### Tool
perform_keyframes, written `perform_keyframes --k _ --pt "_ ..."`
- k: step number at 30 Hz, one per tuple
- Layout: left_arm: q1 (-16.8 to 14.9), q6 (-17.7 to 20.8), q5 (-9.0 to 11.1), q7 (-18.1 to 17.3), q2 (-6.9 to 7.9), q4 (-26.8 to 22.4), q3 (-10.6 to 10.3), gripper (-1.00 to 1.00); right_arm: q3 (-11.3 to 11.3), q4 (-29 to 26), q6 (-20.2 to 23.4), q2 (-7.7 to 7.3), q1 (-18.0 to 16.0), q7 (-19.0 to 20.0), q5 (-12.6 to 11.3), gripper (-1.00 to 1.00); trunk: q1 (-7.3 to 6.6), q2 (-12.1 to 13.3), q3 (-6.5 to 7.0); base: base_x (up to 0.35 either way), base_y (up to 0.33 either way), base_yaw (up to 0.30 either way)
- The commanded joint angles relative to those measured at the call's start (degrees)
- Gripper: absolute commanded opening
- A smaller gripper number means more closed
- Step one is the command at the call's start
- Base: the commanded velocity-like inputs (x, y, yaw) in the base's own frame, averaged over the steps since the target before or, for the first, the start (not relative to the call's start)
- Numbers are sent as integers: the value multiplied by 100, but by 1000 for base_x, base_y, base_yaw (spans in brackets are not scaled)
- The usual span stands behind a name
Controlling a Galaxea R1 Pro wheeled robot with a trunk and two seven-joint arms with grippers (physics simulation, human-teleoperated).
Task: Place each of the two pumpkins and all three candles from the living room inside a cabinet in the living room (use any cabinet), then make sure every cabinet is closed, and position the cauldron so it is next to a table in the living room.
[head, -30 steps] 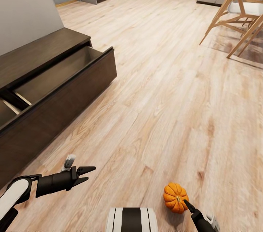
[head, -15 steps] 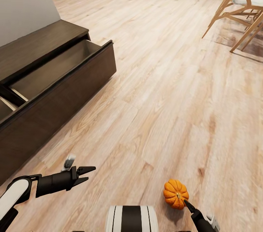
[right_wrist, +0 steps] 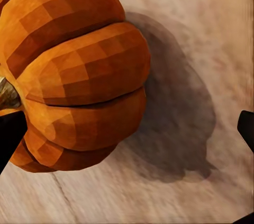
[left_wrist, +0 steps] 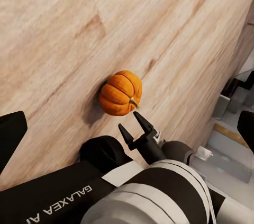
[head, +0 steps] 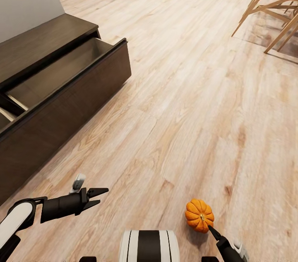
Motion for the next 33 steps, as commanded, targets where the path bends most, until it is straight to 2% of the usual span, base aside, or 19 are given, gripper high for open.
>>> perform_keyframes --k 1,24,33 --pt "-3 11 3 -7 4 0 -5 100 34 2 21 -5 -3 19 -59 100 -1 -1 -4 0 0 0" --pt "-3 8 3 -7 4 8 -5 100 34 2 17 -3 -3 19 -59 100 -1 -1 -4 55 21 0" --pt "-3 10 3 -3 4 8 -10 100 34 2 10 -3 -3 13 -59 100 -1 -1 -4 16 -58 0"
